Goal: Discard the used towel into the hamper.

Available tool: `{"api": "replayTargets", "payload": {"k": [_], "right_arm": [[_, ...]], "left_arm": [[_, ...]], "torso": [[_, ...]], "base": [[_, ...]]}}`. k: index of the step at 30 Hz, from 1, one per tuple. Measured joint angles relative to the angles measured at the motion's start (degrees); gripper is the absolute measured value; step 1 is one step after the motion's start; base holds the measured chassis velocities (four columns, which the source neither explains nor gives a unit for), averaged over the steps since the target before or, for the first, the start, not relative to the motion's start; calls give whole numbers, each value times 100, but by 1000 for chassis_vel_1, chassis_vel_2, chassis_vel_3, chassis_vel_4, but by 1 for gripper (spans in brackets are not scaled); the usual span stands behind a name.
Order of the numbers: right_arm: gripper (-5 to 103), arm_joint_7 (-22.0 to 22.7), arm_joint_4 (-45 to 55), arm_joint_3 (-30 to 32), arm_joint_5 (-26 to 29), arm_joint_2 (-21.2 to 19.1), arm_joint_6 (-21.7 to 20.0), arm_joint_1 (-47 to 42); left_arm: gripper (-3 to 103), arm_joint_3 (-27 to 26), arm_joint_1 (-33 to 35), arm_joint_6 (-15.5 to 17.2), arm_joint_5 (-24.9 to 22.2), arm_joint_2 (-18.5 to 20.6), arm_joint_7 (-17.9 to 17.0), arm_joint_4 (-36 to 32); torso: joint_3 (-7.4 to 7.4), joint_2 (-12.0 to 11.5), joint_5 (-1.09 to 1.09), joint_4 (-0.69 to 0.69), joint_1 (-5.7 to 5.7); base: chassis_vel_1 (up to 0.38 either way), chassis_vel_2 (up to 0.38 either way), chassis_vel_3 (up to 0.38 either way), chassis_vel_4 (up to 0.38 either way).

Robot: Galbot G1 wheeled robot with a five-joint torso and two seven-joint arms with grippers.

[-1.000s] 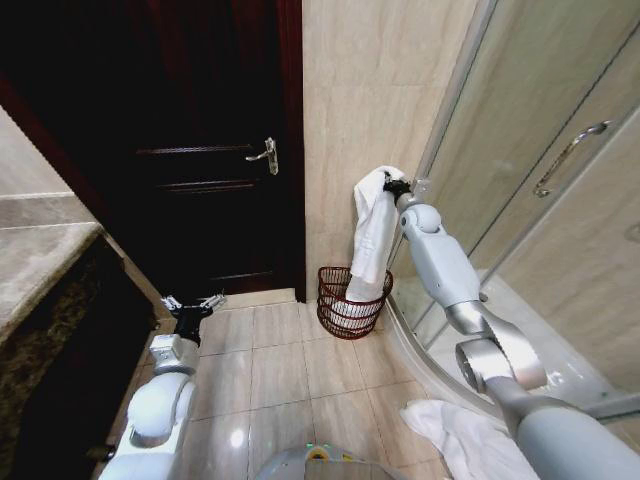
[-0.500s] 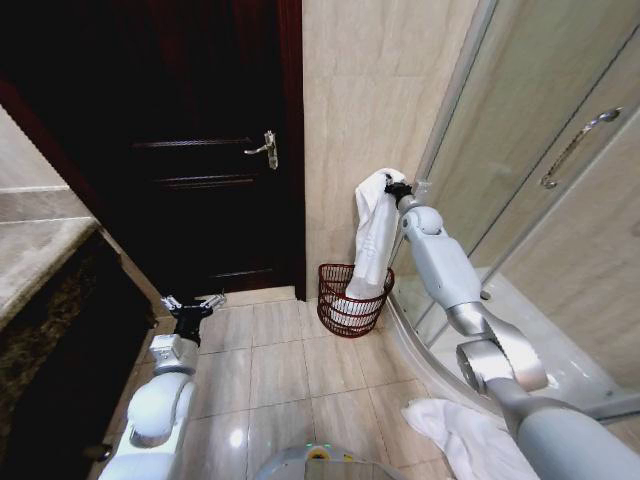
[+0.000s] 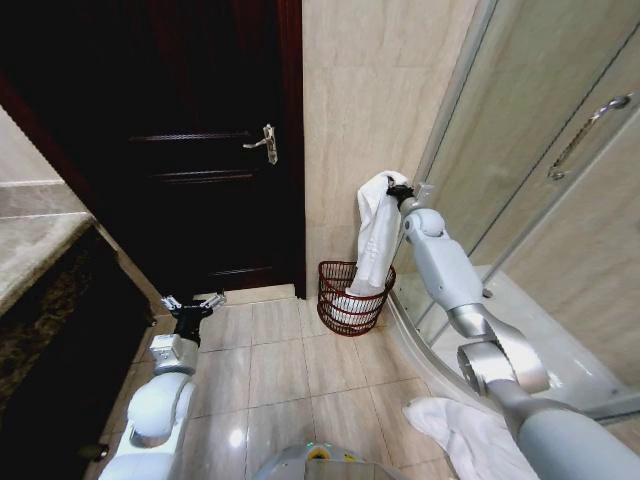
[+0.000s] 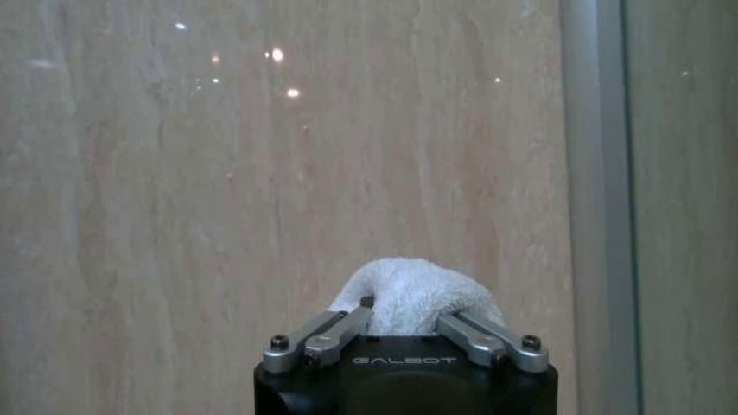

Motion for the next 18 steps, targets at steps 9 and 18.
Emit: {"api": "replayTargets", "payload": {"k": [9,18], "right_arm": [[6,14,309,-71,119,-79,-155,-138],[6,9,500,0,51,-161,-163,-373]], "left_arm": [[100,0,0,0,0,0,0,0],[100,0,0,0,0,0,0,0]], "torso": [[-124,-218,-1,0,-94],[-133,-231,0,-1,-101]], "base": [[0,0,0,0],[0,0,0,0]]}}
